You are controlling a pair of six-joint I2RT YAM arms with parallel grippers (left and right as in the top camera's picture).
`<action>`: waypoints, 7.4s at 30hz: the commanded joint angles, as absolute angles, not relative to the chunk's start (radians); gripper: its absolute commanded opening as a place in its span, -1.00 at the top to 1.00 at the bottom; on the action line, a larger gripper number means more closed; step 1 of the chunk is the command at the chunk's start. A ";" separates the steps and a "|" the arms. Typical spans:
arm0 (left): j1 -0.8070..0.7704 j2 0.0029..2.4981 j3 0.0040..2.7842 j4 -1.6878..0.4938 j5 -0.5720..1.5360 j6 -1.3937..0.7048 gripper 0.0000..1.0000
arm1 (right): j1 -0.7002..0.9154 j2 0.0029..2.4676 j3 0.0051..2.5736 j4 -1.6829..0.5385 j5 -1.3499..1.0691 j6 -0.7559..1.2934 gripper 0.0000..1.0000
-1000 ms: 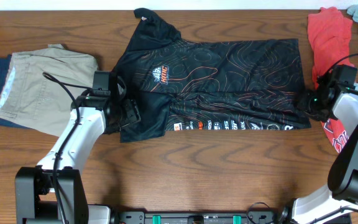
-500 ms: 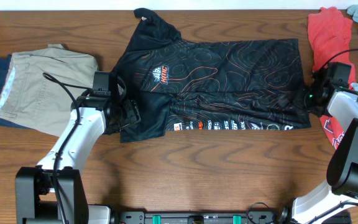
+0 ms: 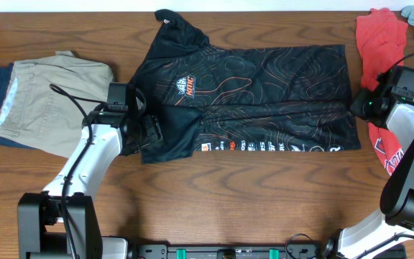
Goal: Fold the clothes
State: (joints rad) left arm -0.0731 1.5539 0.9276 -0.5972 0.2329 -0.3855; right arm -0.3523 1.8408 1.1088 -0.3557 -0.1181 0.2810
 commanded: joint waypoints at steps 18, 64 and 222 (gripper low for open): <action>-0.069 1.556 0.926 -0.607 0.224 -0.376 -0.43 | -0.356 1.692 1.126 -0.544 -0.162 0.248 0.44; -0.068 1.593 1.104 -0.467 0.535 -0.336 0.87 | -0.326 1.700 0.870 -0.534 -0.134 0.208 0.55; -0.038 1.674 0.929 -1.168 0.018 -0.429 0.41 | -0.492 1.233 0.653 -0.762 0.188 0.521 0.21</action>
State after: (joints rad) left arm -0.0418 1.7264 0.9073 -1.1542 0.0196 -0.4179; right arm -0.4870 1.2835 0.6334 -0.7704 0.2390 0.5625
